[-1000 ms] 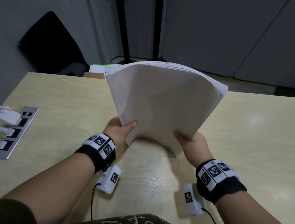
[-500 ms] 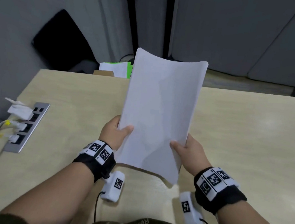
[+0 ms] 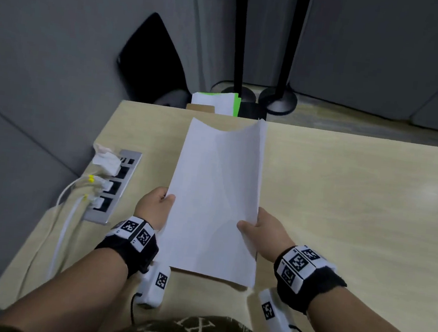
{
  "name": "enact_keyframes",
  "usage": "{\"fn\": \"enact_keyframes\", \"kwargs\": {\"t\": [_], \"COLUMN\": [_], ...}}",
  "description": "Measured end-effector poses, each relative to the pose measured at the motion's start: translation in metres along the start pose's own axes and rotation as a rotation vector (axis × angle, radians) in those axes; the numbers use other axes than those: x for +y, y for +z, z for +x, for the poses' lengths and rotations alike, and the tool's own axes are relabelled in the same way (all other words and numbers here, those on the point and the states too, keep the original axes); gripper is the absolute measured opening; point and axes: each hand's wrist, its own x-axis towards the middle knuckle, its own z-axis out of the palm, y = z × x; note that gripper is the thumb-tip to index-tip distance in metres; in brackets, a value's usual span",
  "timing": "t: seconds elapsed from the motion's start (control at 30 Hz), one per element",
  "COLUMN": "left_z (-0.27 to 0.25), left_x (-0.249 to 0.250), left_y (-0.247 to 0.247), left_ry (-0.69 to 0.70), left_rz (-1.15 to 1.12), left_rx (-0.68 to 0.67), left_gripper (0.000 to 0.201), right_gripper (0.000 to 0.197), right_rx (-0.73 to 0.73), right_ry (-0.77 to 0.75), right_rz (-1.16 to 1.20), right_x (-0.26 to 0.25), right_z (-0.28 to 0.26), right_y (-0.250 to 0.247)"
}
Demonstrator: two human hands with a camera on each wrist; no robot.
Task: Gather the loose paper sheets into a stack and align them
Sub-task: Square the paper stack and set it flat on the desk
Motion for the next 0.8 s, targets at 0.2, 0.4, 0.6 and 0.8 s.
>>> {"fn": "enact_keyframes", "kwargs": {"t": [0.2,0.4,0.6,0.8], "left_z": [0.036,0.049,0.053,0.054], "left_x": [-0.037,-0.036,-0.032,-0.031], "left_y": [-0.029,-0.034,-0.024,-0.024], "left_ry": [-0.081,-0.042,-0.072,-0.109], "left_rz": [0.254,0.343,0.418,0.402], "left_rx": [-0.079,-0.041,-0.080,-0.104], "left_gripper": [0.022,0.026,0.035,0.043], "right_gripper": [0.039,0.037,0.042,0.057], "right_rx": [-0.010,0.200,0.151,0.154], "right_ry": [0.093,0.193,0.274,0.310], "right_rz": [-0.110,-0.136,-0.306,-0.325], "right_x": [-0.021,-0.026,-0.031,-0.034], "right_z": [0.025,0.033,0.036,0.029], "right_y": [0.048,0.059,0.067,0.060]}}
